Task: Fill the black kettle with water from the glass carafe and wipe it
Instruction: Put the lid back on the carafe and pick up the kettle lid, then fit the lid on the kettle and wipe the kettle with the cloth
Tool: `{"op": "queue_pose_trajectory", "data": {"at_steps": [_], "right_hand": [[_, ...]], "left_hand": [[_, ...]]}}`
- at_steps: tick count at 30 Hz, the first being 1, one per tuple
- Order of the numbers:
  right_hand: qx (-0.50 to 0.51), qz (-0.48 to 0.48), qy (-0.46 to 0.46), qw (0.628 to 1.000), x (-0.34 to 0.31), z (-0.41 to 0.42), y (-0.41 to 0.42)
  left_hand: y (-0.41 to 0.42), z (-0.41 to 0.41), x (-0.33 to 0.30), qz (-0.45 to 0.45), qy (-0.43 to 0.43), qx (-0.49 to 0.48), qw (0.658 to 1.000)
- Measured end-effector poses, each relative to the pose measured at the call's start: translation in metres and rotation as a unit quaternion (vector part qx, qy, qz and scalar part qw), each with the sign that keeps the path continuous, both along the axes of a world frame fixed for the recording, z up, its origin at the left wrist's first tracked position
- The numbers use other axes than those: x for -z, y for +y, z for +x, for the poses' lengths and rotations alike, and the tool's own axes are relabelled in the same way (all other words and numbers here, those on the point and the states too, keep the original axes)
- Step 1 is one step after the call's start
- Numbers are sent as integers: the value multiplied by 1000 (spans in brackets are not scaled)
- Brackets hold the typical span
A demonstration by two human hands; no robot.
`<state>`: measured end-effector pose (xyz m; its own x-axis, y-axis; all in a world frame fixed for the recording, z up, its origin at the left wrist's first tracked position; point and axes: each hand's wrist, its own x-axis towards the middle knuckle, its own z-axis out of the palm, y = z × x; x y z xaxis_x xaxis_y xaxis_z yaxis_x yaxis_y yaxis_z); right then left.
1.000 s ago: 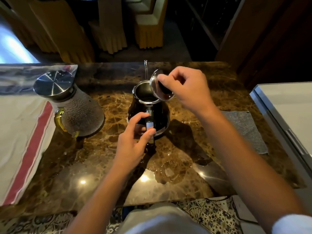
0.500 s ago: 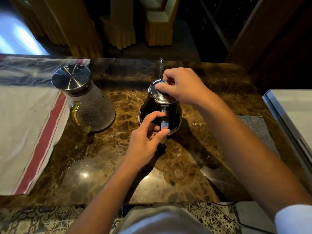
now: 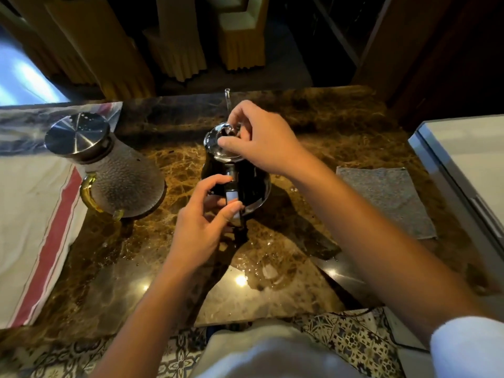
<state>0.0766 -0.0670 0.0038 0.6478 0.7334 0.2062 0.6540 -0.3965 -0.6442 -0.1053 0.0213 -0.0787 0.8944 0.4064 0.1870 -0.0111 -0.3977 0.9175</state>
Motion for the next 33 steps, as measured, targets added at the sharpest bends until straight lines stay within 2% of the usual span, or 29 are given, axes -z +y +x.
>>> {"op": "queue_pose_trajectory", "data": {"at_steps": [2,5,9,12,17,21,26,29,30,31,32,33], "right_hand": [[0,79,52,996,8,-1,-25],[73,111,36,990,31,12,-75],[218,1,10,976,75,41,-152],[290,-114,21,950,108,50,-199],[319,-216,25,922,144,44,-232],[305,-267,-27,914,164,35,-233],[279,-109,-42,953,168,36,-234],[278,-2,43,960,156,32,-227],[297,56,104,948,149,29,-224],[320,131,185,920,139,26,-218],[339,219,276,872,129,23,-211],[349,309,362,807,120,21,-202]], "left_hand": [[3,-1,-11,60,12,2,998],[10,0,-30,172,-6,-3,985],[14,17,-59,290,-63,-63,953],[16,42,-76,329,-73,-101,936],[17,89,-86,369,41,-64,926],[15,109,-77,373,89,-24,923],[14,109,-69,358,51,-46,931],[15,109,-70,355,52,-44,932],[14,109,-70,354,54,-42,933],[14,109,-70,355,55,-41,933],[14,108,-70,355,54,-39,932],[15,108,-72,357,53,-35,932]]}}
